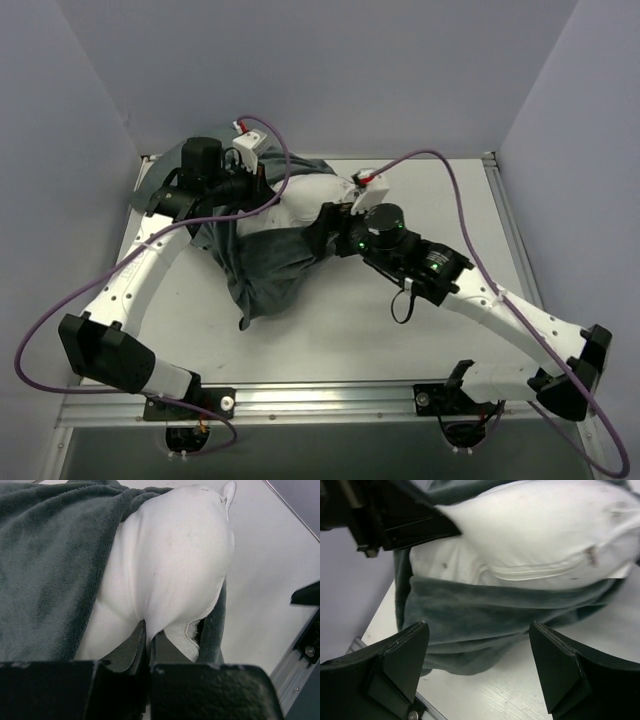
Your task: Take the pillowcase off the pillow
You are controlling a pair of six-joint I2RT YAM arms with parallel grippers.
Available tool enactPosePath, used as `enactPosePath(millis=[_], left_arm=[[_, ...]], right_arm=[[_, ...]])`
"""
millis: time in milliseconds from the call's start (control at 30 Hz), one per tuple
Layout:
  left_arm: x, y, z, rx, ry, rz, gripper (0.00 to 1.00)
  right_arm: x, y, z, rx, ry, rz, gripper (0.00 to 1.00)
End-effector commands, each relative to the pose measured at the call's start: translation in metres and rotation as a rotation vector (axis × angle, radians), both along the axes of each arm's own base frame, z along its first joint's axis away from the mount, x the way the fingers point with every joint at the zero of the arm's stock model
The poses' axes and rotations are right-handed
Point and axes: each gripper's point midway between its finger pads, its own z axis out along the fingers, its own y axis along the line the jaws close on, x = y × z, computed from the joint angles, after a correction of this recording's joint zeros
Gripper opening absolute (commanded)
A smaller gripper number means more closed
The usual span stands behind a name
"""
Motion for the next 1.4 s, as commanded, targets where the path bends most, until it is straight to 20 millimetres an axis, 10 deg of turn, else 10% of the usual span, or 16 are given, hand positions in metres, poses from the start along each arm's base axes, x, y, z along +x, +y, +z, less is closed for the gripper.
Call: enactPosePath(millis=[0, 200, 333, 400, 433, 467, 533, 1067, 1233, 1367], left_arm=[[0.025, 0.002, 0.053, -0.051, -0.176, 0.063, 0.02], [0.022, -0.001, 0.05, -0.064, -0.149, 0.054, 0.02], [0.027, 0.007, 0.055, -0.045, -0.16, 0.106, 0.02], [0.029, 0.012, 0.054, -0.028, -0.161, 0.131, 0.02], [0.031, 0.012, 0.055, -0.025, -0.161, 0.137, 0.02], [0.034, 0.014, 0.055, -0.021, -0.162, 0.151, 0.02], [0.041, 0.019, 0.06, -0.017, -0.174, 0.179, 0.02], [0.137, 0.114, 0.131, 0.172, -0.357, 0.513, 0.02], [0.131, 0.11, 0.143, 0.121, -0.358, 0.486, 0.02], [0.095, 0.08, 0.157, -0.05, -0.29, 0.37, 0.02]], right_arm=[[0.0, 0.032, -0.016, -0.105, -0.028, -0.015, 0.84], [0.012, 0.091, -0.015, -0.144, -0.061, 0.067, 0.89], [0.017, 0.116, -0.068, -0.258, 0.037, 0.132, 0.88], [0.01, 0.113, -0.095, -0.294, 0.086, 0.154, 0.74], [0.008, 0.113, -0.096, -0.272, 0.083, 0.155, 0.59], [0.005, 0.11, -0.102, -0.255, 0.099, 0.14, 0.21], [-0.003, 0.092, -0.119, -0.267, 0.126, 0.106, 0.0], [-0.097, 0.024, -0.21, -0.362, 0.304, 0.133, 0.0], [-0.101, 0.015, -0.215, -0.358, 0.305, 0.112, 0.0], [-0.061, 0.015, -0.208, -0.299, 0.268, 0.055, 0.0]])
